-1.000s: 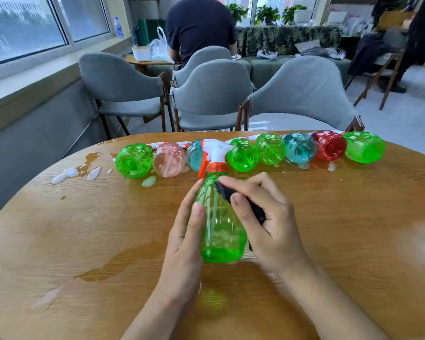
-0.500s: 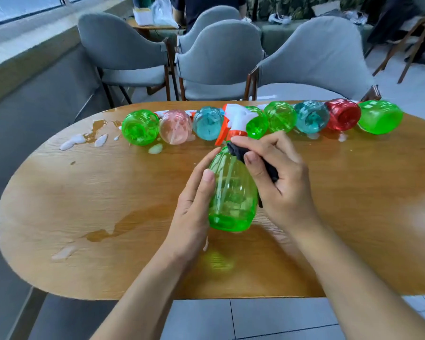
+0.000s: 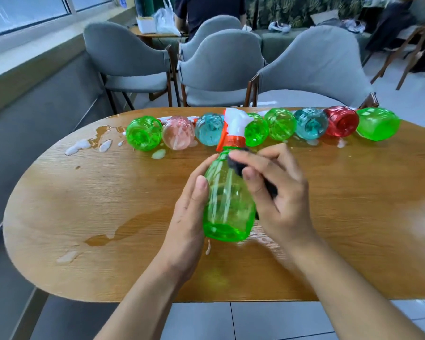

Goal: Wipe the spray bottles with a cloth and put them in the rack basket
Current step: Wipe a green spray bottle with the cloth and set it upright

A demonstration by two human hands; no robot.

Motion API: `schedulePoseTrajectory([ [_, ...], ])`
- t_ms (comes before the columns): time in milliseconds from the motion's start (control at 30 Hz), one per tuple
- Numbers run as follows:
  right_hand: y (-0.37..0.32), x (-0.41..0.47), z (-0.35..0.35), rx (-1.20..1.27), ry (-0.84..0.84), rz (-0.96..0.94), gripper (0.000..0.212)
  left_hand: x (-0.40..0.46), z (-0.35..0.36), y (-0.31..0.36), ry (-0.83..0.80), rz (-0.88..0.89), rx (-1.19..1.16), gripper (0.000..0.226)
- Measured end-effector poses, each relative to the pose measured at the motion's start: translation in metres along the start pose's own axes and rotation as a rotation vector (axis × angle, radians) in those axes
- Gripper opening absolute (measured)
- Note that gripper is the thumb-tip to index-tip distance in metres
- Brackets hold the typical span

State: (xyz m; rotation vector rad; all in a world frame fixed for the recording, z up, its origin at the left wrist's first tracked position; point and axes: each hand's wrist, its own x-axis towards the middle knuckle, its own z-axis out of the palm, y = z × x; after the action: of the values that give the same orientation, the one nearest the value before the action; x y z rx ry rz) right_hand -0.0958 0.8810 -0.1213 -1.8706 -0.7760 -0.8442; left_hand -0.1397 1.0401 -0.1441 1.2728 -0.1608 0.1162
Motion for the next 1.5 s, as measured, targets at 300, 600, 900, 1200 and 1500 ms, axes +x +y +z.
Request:
schedulePoseTrajectory([
  [300,-0.007,0.000,0.024,0.618,0.323,0.613,0.025,0.000,0.008,0.004,0.000,-0.080,-0.146,0.051],
  [600,-0.006,-0.006,0.023,0.484,0.261,0.520,0.021,0.003,0.016,0.002,0.104,-0.060,-0.081,0.055],
  [900,0.008,0.012,-0.006,0.168,-0.005,0.219,0.031,0.004,0.014,-0.006,0.036,-0.011,-0.058,0.056],
  [1200,-0.008,-0.026,0.007,-0.031,-0.197,-0.181,0.026,0.009,-0.005,0.004,0.194,-0.180,-0.292,0.076],
  [1500,0.002,0.011,0.005,0.111,-0.030,0.125,0.026,0.002,-0.001,-0.005,-0.010,-0.065,-0.111,0.060],
])
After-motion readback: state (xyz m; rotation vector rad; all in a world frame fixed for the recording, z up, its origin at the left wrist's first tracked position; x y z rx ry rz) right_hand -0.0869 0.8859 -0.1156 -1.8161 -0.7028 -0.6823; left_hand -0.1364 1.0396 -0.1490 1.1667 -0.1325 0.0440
